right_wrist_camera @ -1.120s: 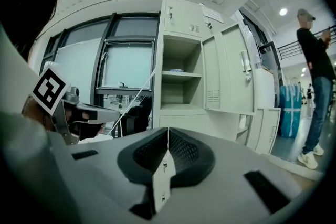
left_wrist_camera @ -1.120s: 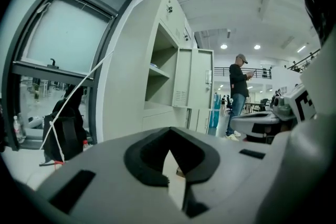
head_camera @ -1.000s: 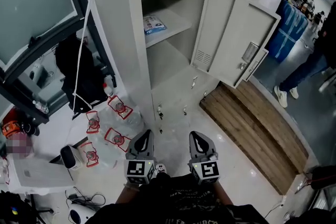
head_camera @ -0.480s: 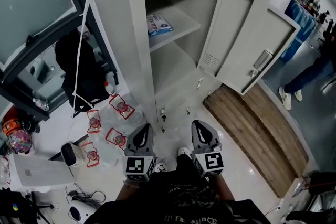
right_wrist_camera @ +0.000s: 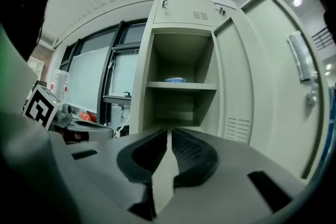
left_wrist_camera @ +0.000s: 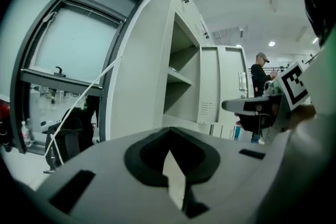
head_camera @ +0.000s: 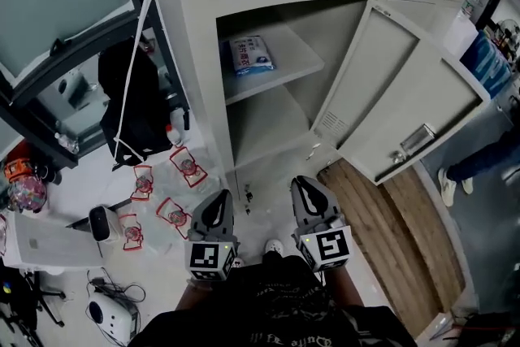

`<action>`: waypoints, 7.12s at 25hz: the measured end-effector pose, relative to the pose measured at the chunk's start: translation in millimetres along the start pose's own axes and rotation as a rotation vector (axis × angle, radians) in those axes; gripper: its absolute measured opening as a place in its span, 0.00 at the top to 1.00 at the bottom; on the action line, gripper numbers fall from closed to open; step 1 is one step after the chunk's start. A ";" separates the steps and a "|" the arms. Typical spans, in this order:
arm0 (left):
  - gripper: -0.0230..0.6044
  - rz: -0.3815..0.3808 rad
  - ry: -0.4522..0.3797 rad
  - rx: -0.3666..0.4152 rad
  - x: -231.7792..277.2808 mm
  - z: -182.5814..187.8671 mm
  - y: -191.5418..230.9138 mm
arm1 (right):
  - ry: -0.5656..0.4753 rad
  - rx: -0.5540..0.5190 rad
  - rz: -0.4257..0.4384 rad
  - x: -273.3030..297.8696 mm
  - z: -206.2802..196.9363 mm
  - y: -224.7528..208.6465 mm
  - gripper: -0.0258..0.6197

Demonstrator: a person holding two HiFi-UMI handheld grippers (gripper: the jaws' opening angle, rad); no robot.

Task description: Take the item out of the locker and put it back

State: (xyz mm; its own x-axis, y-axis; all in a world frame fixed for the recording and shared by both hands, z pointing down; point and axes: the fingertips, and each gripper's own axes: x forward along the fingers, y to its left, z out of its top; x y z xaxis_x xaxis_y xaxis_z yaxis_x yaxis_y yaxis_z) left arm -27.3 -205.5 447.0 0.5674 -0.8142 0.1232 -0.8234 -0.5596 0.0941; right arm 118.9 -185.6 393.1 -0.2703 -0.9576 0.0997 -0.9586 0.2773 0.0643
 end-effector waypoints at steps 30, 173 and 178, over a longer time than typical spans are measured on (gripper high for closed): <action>0.95 0.266 0.073 -0.051 -5.7 -29.3 35.8 | -0.115 -0.380 0.295 144.8 166.5 -10.6 0.70; 0.95 -0.052 0.081 -0.072 3.8 -30.6 -8.7 | 0.154 -0.196 -0.040 -8.2 6.7 -9.7 0.95; 0.95 -0.005 0.083 -0.085 0.8 -30.7 -0.8 | 0.132 -0.274 0.017 17.2 14.5 -8.5 0.95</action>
State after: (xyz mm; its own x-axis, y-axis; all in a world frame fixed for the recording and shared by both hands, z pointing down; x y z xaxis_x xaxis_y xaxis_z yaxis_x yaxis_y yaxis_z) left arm -25.9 -200.9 477.3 0.5727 -0.7941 0.2034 -0.8192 -0.5452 0.1780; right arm 121.0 -205.5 379.9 -0.2546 -0.9394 0.2296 -0.8898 0.3206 0.3249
